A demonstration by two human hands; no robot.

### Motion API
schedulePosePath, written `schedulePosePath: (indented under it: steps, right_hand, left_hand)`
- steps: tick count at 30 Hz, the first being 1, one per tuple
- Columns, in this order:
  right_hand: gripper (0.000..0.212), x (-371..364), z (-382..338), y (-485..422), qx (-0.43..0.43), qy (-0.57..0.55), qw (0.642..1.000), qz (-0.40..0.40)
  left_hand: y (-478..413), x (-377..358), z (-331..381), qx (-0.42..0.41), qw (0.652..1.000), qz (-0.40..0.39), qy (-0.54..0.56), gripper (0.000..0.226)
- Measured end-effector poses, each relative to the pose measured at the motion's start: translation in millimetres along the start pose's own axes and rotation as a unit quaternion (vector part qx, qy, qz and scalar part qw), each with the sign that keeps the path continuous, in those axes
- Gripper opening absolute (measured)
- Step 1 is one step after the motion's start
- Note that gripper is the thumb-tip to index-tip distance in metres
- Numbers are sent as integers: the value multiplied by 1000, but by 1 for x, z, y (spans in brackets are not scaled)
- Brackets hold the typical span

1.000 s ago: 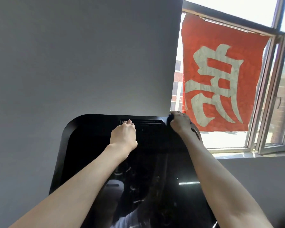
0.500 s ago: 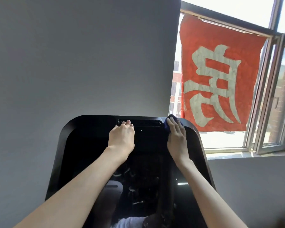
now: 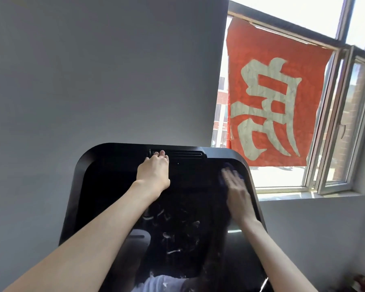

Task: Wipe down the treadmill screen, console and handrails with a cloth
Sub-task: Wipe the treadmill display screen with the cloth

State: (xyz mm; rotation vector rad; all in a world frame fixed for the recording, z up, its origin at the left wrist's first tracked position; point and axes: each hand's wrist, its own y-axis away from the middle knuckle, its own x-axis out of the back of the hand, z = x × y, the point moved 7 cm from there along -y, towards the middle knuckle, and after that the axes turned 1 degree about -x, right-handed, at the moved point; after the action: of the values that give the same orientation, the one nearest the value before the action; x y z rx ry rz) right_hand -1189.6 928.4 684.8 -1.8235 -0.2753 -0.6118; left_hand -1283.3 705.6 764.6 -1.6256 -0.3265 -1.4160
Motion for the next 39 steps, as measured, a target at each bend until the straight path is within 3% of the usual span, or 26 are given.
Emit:
schedulePosePath:
  steps: [4,6,10,12,16,21,25,32,39]
  right_hand:
    - [74,2,6,-15,-169,-32,984,40]
    - [68,0,-17,-14,-185,-68,979,47]
    - [71,-5,-56,6,49,-71,996,-20]
    - [70,-1,-44,4,70,-59,995,-42]
    - [67,3,-23,-9,-132,-54,990,-11]
    - [62,8,-44,-9,-156,-44,987,-21]
    - [66,4,-78,1,-138,-64,988,3]
    - [67,-18,-162,10,-82,-84,992,-51]
    - [69,-44,-255,17,90,-164,968,-164]
  left_hand:
    - [-1,-3,0,3,1000,-8,6,70]
    - [-2,-5,1,4,1000,-6,7,70]
    - [-3,-5,1,7,1000,-6,21,70]
    - [-3,-8,0,0,999,-14,33,72]
    - [-4,-14,-2,-39,997,-35,57,80]
    - [2,-13,-14,-58,986,0,158,82]
    - [19,-17,-28,-33,984,61,164,85]
    - [47,-27,-64,15,999,-38,32,70]
    - [85,-25,-93,48,997,-54,-3,67]
